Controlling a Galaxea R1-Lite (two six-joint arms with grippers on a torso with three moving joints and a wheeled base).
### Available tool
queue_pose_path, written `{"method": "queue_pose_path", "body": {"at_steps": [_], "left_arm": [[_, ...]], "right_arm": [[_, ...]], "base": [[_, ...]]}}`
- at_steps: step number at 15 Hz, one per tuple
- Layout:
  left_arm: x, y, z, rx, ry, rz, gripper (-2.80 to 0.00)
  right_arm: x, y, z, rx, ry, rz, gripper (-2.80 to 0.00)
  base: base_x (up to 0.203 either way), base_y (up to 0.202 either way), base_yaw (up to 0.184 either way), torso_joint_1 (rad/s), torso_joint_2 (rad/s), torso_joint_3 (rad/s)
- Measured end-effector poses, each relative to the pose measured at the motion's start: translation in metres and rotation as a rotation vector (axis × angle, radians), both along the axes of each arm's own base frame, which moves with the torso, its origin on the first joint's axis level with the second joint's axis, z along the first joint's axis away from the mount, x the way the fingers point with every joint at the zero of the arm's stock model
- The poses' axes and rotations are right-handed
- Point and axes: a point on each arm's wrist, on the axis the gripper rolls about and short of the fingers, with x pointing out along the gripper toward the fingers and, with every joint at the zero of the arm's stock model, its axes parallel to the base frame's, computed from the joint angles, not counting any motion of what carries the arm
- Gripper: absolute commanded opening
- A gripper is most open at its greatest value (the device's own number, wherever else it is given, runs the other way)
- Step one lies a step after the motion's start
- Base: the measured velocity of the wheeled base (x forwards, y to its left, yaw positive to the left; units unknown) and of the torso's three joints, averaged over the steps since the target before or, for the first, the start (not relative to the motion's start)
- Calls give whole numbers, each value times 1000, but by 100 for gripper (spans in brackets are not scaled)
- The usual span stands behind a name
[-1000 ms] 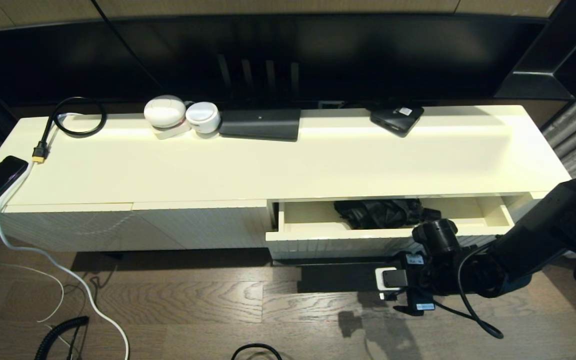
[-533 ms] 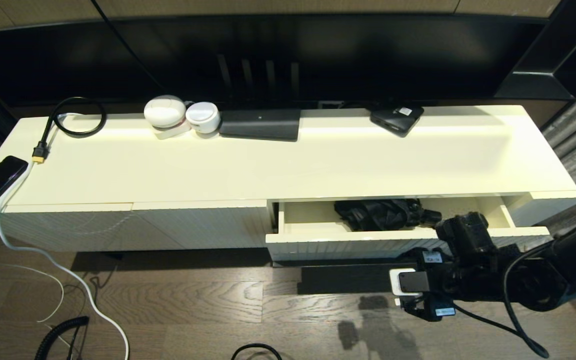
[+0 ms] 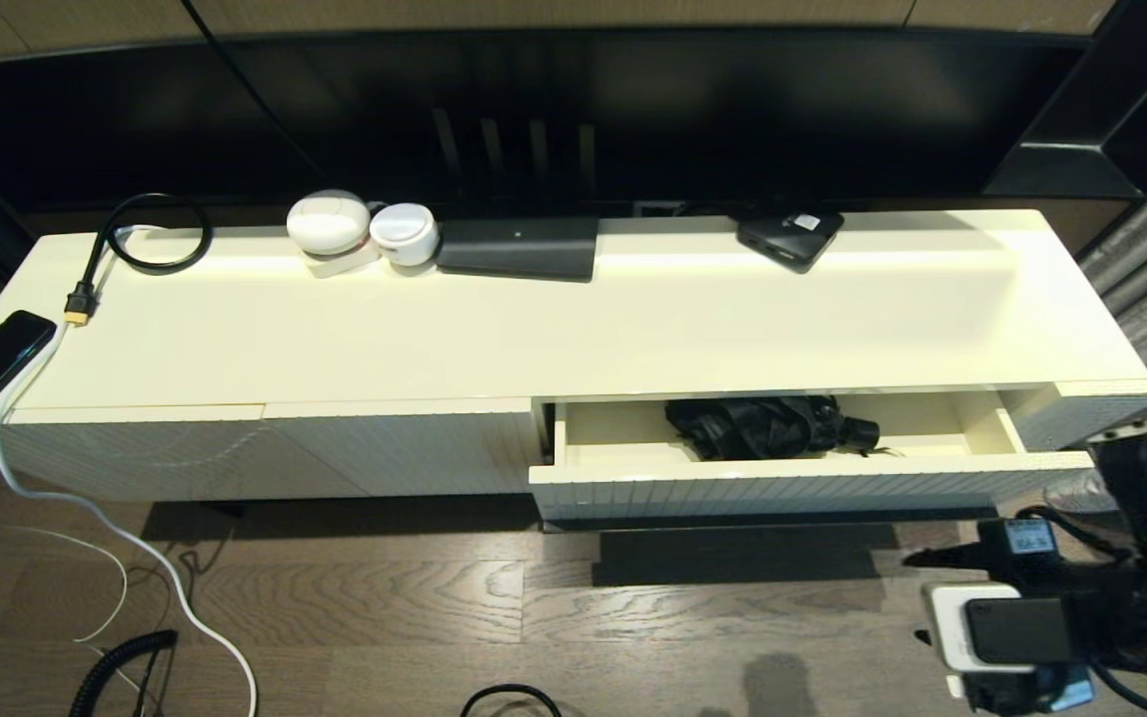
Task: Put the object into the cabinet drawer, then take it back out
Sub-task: Open the drawer
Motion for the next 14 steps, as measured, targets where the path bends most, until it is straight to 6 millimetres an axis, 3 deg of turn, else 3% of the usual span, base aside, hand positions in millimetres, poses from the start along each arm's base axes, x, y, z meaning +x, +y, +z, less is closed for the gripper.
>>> {"method": "queue_pose_path", "body": {"at_steps": [4, 7, 10, 14], "left_arm": [[0, 0, 0, 0, 0, 0, -280], [0, 0, 0, 0, 0, 1, -280], [0, 0, 0, 0, 0, 0, -280], [0, 0, 0, 0, 0, 0, -280]], "right_arm": [[-44, -17, 27, -43, -7, -50, -280], [-45, -19, 39, -84, -38, -105, -280], [-22, -16, 42, -86, -26, -131, -280], [40, -8, 43, -72, -39, -165, -280]], "base": [[0, 0, 0, 0, 0, 0], [0, 0, 0, 0, 0, 0], [0, 0, 0, 0, 0, 0], [0, 0, 0, 0, 0, 0]]}}
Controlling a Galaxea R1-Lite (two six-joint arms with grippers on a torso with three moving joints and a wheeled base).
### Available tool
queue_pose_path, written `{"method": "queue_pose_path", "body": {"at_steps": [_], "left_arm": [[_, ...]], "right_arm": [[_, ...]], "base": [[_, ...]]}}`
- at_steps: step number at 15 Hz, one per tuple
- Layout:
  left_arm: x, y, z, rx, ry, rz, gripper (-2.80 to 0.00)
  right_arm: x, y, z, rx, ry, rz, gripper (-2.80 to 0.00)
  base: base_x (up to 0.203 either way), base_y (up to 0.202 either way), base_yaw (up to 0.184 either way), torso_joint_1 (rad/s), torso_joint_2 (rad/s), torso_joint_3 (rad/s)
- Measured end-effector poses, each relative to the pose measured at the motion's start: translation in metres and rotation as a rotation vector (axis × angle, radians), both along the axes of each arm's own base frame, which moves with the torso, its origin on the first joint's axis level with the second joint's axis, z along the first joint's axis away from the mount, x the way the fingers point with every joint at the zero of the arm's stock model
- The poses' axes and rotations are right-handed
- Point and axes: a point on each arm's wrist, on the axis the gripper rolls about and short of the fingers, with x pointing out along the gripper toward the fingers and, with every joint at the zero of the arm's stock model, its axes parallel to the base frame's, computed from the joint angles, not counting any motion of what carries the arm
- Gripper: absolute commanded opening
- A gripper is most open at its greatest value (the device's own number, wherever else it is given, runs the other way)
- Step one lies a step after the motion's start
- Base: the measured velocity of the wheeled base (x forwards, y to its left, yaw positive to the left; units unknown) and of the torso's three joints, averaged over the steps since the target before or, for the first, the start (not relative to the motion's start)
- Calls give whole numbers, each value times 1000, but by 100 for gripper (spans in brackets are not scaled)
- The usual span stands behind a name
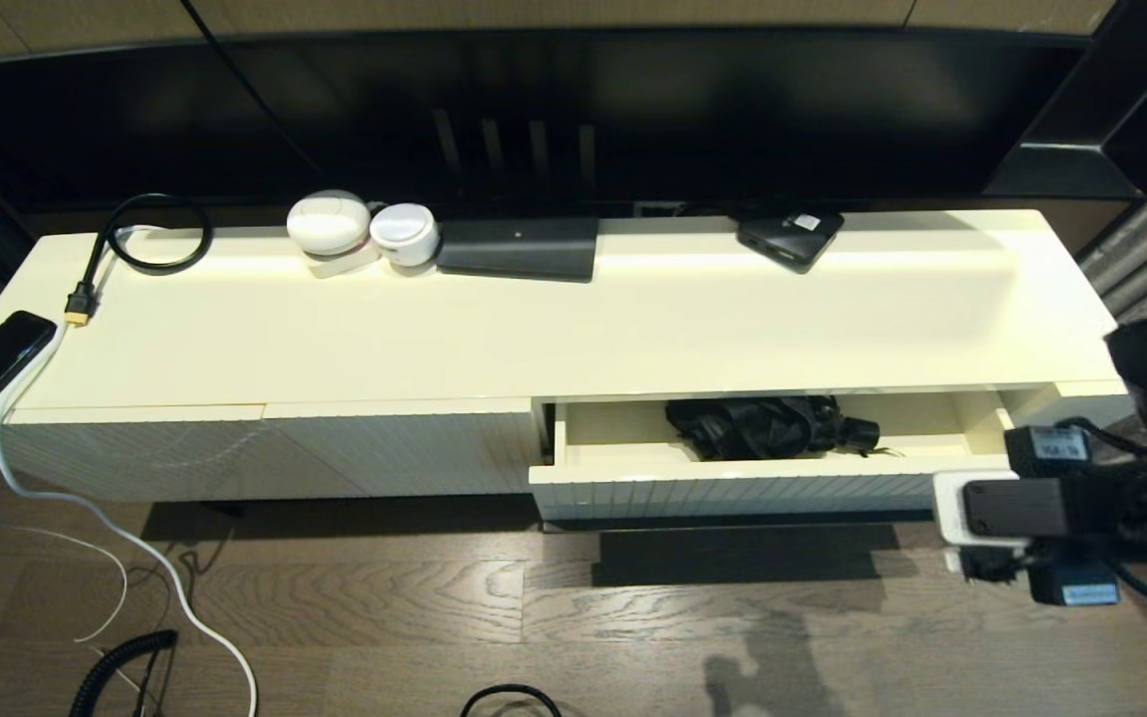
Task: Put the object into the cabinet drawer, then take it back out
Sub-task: Open the drawer
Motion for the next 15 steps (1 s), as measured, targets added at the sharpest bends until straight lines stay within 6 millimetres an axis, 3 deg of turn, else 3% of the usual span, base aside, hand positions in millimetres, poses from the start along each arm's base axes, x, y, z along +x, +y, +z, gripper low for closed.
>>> {"method": "queue_pose_path", "body": {"at_steps": [3, 7, 15], "left_arm": [[0, 0, 0, 0, 0, 0, -280], [0, 0, 0, 0, 0, 0, -280], [0, 0, 0, 0, 0, 0, -280]], "right_arm": [[45, 6, -1, 21, -4, 3, -280], [83, 12, -10, 48, -14, 24, -280], [120, 8, -26, 49, -25, -5, -280]], "base": [[0, 0, 0, 0, 0, 0], [0, 0, 0, 0, 0, 0], [0, 0, 0, 0, 0, 0]]}}
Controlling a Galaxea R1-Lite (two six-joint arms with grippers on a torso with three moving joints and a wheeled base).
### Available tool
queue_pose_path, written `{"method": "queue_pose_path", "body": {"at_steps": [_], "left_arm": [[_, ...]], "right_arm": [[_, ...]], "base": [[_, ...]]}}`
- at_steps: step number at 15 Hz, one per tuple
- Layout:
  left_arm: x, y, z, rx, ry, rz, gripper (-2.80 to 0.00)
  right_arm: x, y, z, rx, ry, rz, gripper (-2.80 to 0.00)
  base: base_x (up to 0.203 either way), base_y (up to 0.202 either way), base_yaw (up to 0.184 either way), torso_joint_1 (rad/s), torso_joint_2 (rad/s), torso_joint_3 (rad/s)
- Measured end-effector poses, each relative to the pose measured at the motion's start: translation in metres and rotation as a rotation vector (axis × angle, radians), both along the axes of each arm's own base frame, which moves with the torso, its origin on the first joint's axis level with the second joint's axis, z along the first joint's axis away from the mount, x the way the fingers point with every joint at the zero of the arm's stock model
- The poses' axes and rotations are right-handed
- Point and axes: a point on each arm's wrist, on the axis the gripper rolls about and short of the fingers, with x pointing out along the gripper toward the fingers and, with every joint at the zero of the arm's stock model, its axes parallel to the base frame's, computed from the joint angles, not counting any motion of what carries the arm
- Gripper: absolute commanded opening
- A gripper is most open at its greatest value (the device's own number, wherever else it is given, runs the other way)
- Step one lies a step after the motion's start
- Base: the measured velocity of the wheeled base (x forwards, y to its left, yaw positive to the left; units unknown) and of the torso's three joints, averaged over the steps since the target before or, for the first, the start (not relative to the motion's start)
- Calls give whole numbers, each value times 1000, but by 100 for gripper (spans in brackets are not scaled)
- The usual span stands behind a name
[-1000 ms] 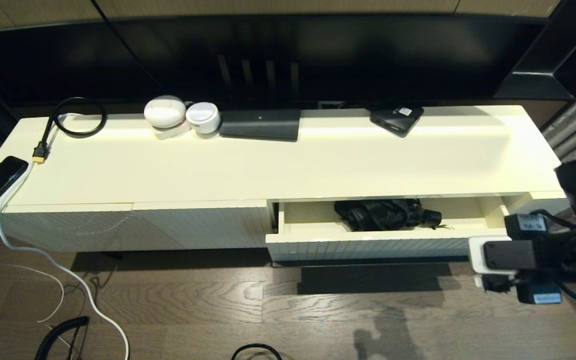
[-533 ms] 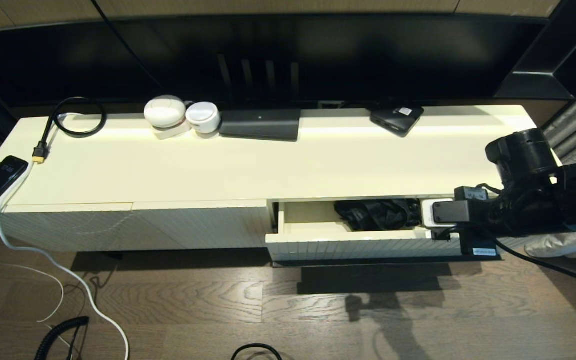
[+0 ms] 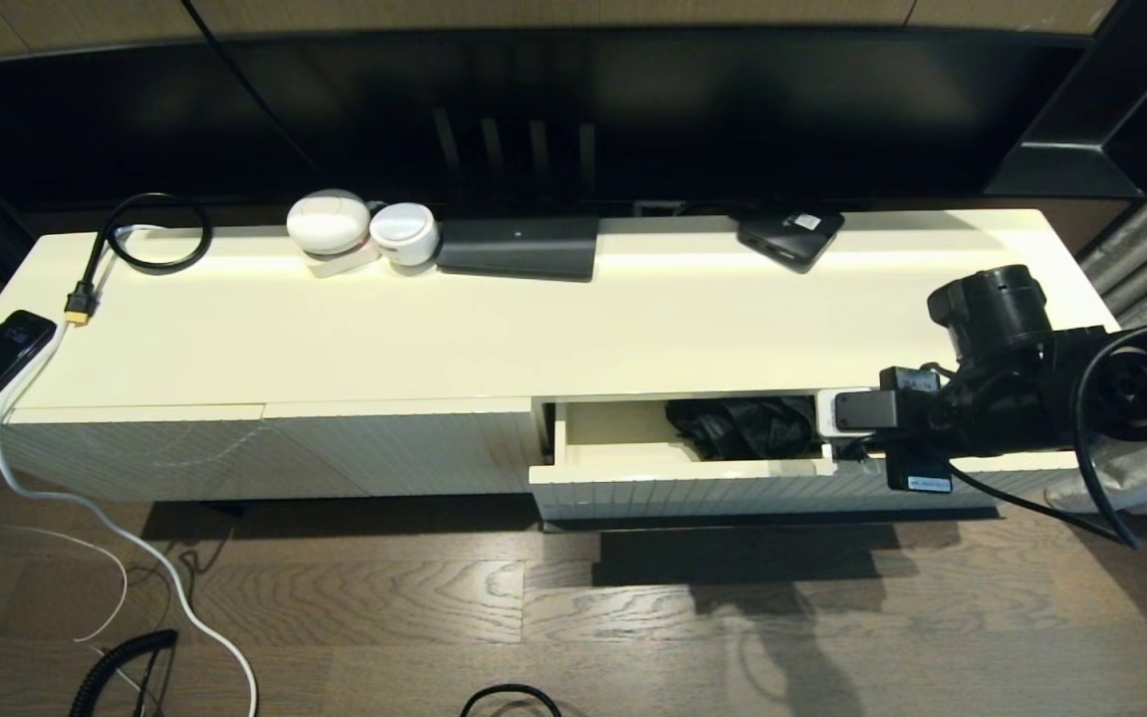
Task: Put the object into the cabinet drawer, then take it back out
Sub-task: Open the drawer
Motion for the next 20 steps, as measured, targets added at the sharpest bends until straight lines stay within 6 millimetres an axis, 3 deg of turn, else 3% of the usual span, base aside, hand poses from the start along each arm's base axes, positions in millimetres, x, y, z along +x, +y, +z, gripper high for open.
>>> {"method": "queue_pose_path", "body": {"at_steps": [12, 20], "left_arm": [[0, 0, 0, 0, 0, 0, -280], [0, 0, 0, 1, 0, 0, -280]], "right_arm": [[20, 0, -15, 0, 18, -9, -280], [3, 0, -24, -15, 76, 0, -280]], "base": [[0, 0, 0, 0, 0, 0], [0, 0, 0, 0, 0, 0]]}}
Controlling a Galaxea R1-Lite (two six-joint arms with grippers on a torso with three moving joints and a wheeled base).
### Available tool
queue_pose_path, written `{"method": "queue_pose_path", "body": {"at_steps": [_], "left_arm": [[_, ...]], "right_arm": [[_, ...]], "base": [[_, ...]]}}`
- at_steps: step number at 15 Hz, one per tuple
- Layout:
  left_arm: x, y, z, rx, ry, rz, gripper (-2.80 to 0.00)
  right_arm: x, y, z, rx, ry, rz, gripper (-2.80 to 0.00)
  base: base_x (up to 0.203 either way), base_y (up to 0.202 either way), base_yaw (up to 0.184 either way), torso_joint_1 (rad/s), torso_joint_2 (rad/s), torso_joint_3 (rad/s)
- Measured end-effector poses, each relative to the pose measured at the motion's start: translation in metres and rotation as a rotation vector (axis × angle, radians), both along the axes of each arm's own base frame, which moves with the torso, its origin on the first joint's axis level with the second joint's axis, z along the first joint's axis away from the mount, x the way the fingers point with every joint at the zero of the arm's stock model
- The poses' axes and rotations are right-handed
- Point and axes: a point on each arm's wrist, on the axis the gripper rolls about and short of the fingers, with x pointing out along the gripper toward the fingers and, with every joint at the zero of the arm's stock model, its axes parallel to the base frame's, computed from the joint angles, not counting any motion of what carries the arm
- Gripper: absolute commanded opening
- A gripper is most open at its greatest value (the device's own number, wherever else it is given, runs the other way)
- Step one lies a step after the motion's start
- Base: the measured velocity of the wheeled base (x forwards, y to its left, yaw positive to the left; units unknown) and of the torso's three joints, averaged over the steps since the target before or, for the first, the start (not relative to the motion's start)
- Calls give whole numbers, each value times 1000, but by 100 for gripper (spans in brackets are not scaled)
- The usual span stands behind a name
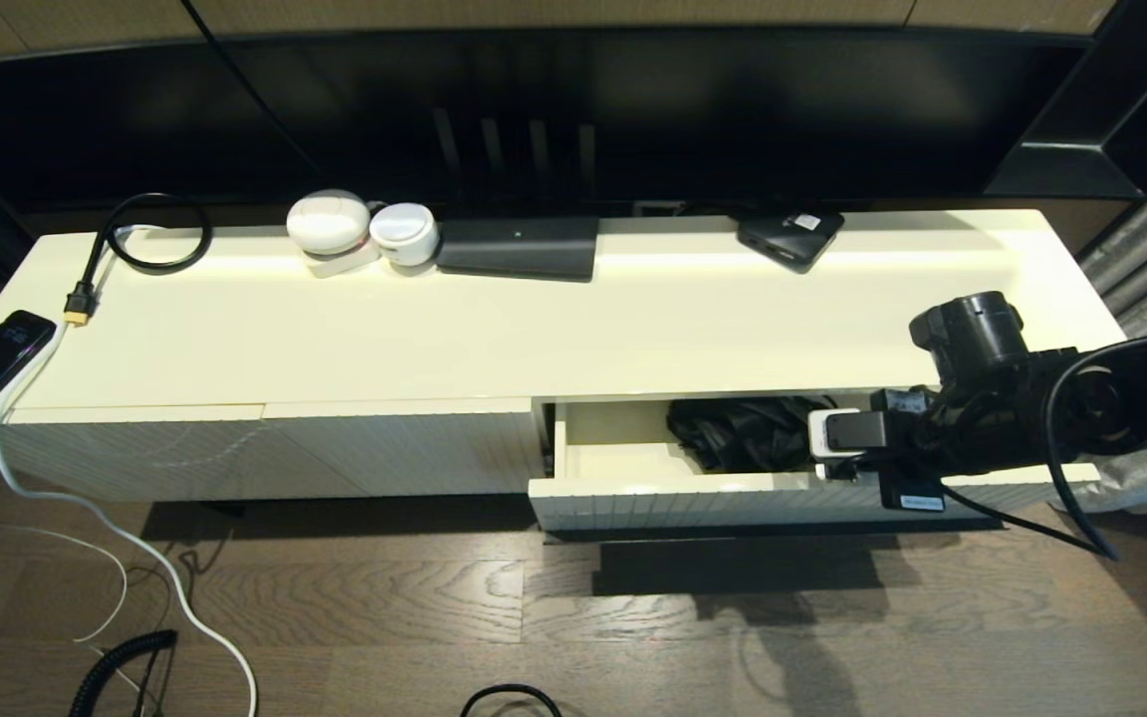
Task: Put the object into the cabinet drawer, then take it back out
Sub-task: Open the drawer
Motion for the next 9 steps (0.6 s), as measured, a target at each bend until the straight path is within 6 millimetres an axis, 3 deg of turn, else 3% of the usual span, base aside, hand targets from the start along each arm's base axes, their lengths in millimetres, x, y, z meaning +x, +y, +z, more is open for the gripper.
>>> {"method": "queue_pose_path", "body": {"at_steps": [9], "left_arm": [[0, 0, 0, 0, 0, 0, -280]], "right_arm": [[-20, -2, -9, -7, 45, 4, -280]], "base": [[0, 0, 0, 0, 0, 0]]}}
